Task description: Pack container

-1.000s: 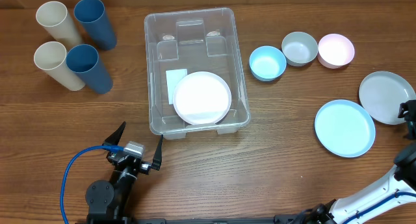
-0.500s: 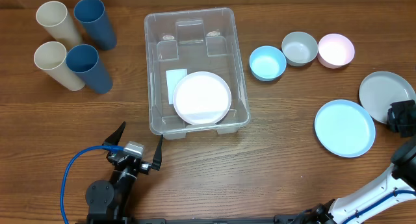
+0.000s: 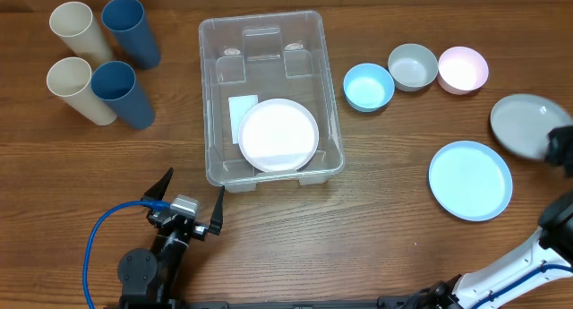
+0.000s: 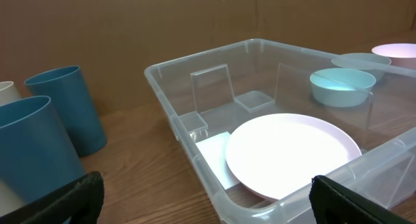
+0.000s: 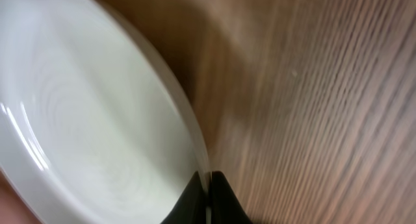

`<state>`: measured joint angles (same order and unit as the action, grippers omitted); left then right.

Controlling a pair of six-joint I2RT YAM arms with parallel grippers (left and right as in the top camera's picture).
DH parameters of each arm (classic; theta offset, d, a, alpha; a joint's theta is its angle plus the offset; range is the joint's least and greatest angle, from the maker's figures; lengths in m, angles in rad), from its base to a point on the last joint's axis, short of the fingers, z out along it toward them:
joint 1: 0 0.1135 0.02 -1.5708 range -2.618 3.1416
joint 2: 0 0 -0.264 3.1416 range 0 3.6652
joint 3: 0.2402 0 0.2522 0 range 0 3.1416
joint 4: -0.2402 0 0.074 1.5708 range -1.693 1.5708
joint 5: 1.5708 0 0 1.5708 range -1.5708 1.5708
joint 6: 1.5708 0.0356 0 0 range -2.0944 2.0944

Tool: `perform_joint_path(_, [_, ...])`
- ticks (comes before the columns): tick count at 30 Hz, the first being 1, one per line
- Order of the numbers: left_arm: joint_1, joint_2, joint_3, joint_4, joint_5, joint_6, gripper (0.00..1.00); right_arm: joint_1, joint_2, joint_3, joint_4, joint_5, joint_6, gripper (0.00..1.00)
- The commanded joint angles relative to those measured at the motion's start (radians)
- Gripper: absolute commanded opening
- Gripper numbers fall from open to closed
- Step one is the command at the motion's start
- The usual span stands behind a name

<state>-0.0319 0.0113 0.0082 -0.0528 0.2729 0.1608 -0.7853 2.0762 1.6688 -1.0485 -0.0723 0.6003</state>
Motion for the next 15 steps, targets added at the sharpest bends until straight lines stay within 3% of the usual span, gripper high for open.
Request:
perform_joint_path(1, [0.007, -0.007, -0.003, 0.001, -0.002, 0.011, 1.00, 0.006, -0.130, 0.196, -0.057, -0.119, -0.005, 0.04])
perform_joint_path(5, [0.007, -0.007, -0.003, 0.001, -0.002, 0.011, 1.00, 0.080, -0.217, 0.297, -0.095, -0.315, -0.006, 0.04])
perform_joint_path(8, [0.007, -0.007, -0.003, 0.001, -0.002, 0.011, 1.00, 0.220, -0.291, 0.302, -0.115, -0.384, -0.048, 0.04])
perform_joint_path(15, [0.007, -0.007, -0.003, 0.001, -0.002, 0.011, 1.00, 0.797, -0.348, 0.291, -0.200, -0.225, -0.127, 0.04])
